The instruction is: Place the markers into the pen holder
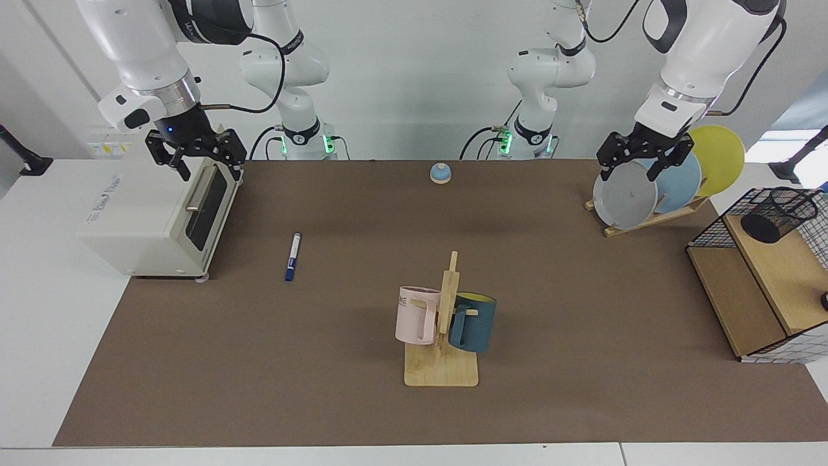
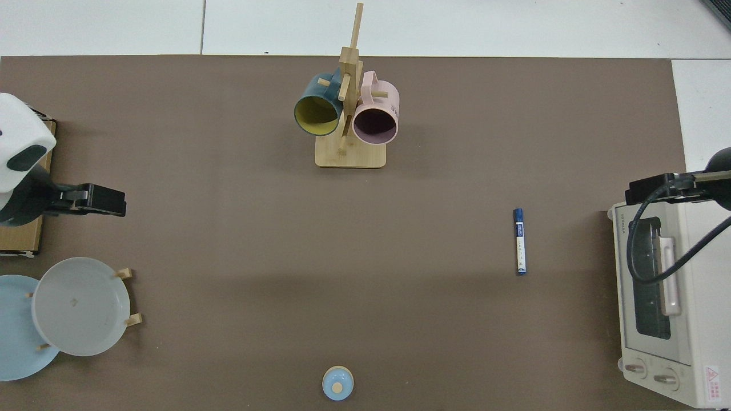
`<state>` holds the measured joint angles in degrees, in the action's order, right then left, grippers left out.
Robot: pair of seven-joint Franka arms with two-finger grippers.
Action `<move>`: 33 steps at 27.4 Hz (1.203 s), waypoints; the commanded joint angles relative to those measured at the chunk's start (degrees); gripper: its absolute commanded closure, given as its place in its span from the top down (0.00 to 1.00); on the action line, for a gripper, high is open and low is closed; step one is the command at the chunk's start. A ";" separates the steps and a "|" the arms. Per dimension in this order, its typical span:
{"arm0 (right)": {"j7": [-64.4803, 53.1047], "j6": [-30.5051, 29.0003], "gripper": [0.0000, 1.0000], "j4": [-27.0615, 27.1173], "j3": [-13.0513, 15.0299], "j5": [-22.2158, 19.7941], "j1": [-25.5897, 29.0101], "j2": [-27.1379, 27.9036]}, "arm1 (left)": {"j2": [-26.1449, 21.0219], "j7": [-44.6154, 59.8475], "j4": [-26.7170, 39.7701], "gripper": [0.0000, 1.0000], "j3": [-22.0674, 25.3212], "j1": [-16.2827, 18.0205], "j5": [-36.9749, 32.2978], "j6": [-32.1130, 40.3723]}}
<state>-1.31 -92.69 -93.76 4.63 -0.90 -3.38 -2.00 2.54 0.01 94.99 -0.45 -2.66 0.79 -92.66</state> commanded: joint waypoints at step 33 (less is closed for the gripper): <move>7.46 -15.58 1.00 -13.19 -1.20 1.17 -0.57 -0.99 | 1.59 -2.82 2.21 1.00 0.10 -0.68 -0.27 -2.44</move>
<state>2.20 -102.55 -100.56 3.79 -0.54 -3.51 -1.86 2.54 -2.07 95.13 -0.67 -2.70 0.79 -93.70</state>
